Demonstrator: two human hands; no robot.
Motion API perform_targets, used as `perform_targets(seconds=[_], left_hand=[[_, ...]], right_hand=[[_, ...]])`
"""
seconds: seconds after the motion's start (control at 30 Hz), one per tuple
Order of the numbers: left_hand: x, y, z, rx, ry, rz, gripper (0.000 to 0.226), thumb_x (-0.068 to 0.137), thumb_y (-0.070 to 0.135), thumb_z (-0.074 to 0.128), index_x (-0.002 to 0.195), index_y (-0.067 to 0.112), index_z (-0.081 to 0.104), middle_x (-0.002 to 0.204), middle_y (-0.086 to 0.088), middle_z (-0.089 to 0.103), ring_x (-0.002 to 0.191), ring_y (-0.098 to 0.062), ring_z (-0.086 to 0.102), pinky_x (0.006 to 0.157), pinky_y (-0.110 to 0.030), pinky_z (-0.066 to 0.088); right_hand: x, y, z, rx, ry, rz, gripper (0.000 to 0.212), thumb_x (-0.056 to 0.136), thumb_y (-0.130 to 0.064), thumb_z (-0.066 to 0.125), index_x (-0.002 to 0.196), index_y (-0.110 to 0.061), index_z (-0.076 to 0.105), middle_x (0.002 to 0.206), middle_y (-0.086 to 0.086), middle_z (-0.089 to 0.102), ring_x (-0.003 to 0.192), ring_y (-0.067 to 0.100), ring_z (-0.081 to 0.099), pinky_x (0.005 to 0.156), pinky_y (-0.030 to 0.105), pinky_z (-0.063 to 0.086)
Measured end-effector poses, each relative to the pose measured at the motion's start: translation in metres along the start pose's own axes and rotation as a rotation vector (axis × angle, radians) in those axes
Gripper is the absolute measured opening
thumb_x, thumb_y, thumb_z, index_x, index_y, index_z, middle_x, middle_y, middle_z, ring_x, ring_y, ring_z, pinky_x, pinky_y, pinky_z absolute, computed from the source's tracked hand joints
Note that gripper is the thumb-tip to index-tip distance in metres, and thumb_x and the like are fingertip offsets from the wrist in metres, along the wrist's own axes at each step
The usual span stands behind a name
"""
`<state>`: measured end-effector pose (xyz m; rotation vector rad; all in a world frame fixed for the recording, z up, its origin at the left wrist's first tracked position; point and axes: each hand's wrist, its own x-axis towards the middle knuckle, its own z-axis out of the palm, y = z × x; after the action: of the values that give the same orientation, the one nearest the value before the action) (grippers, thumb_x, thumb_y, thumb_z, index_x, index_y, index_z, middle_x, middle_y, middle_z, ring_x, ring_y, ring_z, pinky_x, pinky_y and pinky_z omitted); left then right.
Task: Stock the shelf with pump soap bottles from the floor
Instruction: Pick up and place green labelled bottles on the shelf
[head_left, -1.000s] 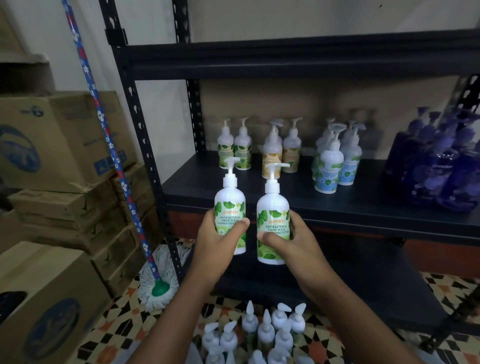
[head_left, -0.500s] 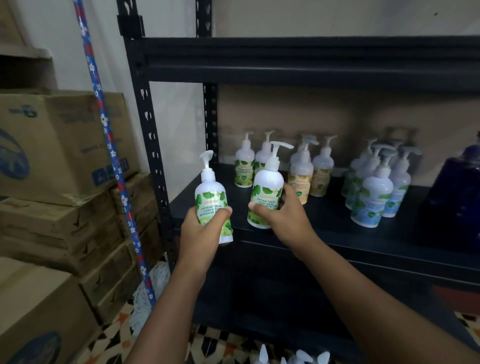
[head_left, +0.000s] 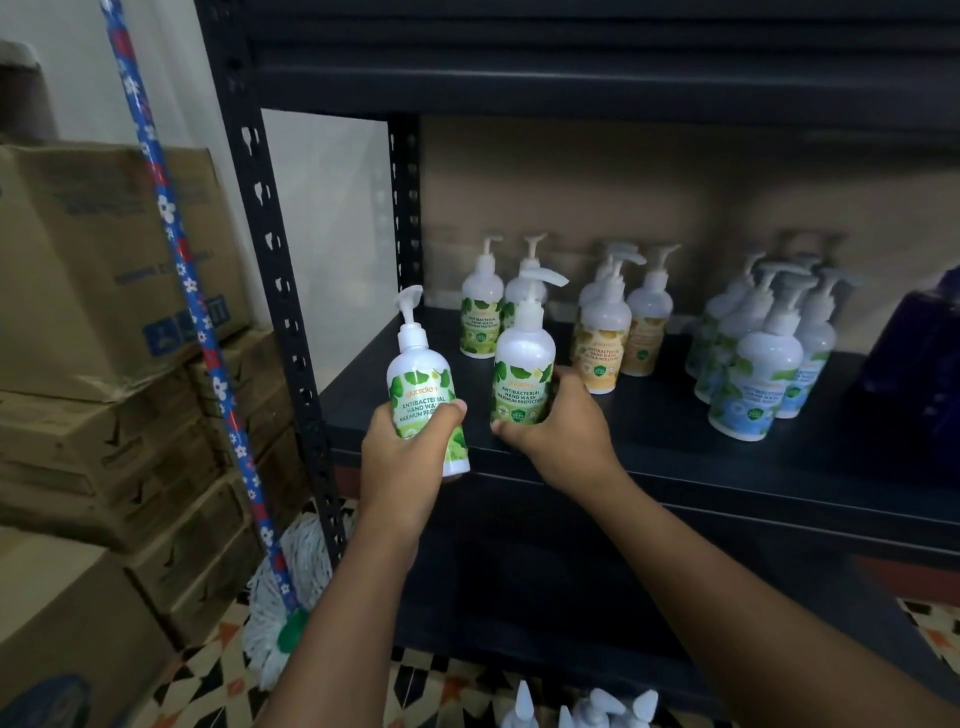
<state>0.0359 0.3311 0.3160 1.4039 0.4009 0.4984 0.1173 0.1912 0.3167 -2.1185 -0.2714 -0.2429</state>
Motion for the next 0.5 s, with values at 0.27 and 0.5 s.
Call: perform_targets(seconds=[0.27,0.5], left_hand=[[0.006,0.001,-0.008,-0.038,0.013,-0.011,0.035,0.082,0.035,0.079,0.109,0.021,0.063,0.104,-0.013,0.072,0.093,-0.030,0.074,0.066,-0.036,0.059],[0.012,-0.003,-0.006,-0.045,0.015,-0.006,0.032,0.081,0.037,0.079,0.106,0.022,0.065,0.102,-0.014,0.073,0.090,-0.030,0.075,0.063,-0.033,0.057]], right_hand=[[0.048,-0.006,0.007,-0.033,0.016,0.103,0.064,0.079,-0.022,0.085,0.127,-0.011,0.044,0.122,0.004,0.061,0.102,0.017,0.056,0.081,0.027,0.042],[0.077,-0.006,0.018,-0.135,0.037,0.155,0.064,0.082,-0.026,0.083,0.127,-0.008,0.042,0.132,0.011,0.058,0.121,0.030,0.057,0.091,0.035,0.045]])
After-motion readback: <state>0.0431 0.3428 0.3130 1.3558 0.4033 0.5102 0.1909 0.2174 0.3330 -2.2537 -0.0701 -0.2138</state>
